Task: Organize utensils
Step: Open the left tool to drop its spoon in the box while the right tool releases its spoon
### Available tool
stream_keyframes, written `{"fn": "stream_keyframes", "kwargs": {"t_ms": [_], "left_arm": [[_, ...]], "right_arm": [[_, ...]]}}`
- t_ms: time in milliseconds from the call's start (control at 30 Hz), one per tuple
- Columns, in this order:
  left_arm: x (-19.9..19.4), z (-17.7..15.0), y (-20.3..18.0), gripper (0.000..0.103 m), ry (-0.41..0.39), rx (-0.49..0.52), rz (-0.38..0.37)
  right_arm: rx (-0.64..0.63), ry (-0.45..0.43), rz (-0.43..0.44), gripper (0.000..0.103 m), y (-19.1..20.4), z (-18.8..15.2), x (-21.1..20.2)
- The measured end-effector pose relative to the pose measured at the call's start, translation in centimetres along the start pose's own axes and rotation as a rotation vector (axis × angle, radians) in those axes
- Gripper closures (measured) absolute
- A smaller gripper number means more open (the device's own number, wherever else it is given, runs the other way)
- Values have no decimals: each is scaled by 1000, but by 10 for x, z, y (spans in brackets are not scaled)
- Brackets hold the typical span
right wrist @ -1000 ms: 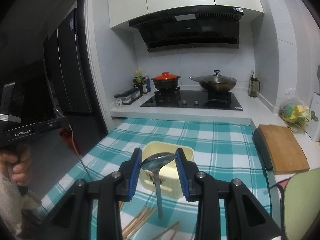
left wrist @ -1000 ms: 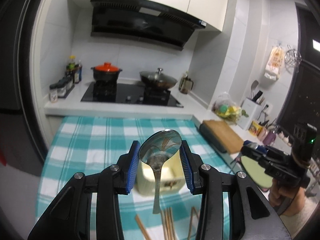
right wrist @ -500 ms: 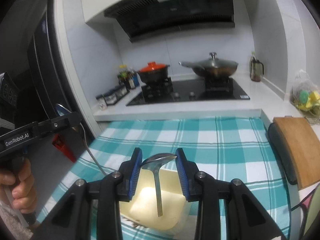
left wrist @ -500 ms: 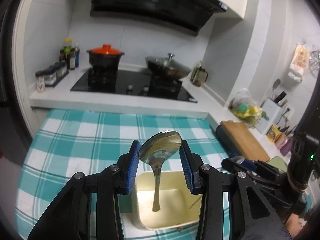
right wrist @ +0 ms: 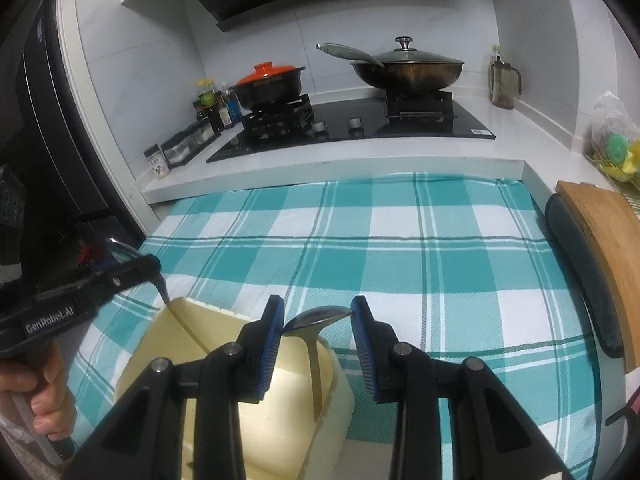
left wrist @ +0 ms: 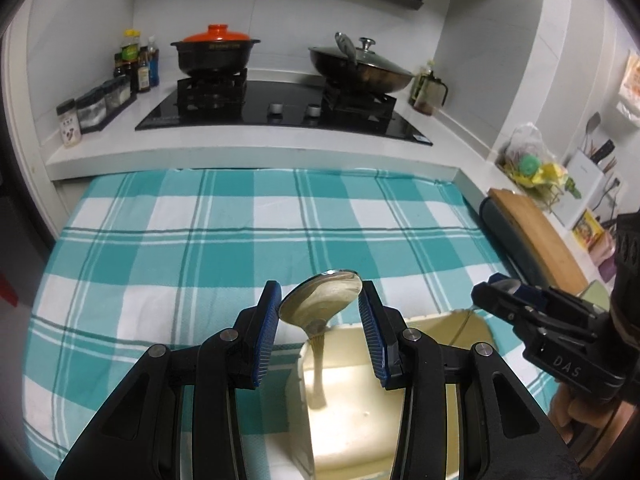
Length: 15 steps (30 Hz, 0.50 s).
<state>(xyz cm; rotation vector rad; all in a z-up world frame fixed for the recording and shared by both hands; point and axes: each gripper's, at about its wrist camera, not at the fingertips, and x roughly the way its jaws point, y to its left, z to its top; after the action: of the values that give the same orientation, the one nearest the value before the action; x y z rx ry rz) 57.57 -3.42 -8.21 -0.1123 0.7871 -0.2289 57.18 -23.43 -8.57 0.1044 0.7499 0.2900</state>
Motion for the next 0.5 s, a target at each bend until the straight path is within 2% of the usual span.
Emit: {"fn": "stream_keyframes", "kwargs": {"t_ms": [67,100,133,200,300,400,500], "left_arm": [[3,3,-1,58,10,3,10],[4,5,-1,55,13,1,13],[2,8,0,51,15,-6,16],[-4,14,4,50,12,-28,16],[-30,18,12,50,-6,-53,5],[-74,12,18,45,-36,-34,3],[-128,-12,25,33,-60,2,-10]], "right_arm": [[7,18,5,67,0,3,5],[10,39,0,61,-1,4,9],[11,54,-13,50,-1,5,12],[24,74,-25,43,-3,9,13],[46,67,-26,43,-8,15,-2],[53,27,-18,43,-9,19,-39],[46,-10,-10,43,-10,14,-87]]}}
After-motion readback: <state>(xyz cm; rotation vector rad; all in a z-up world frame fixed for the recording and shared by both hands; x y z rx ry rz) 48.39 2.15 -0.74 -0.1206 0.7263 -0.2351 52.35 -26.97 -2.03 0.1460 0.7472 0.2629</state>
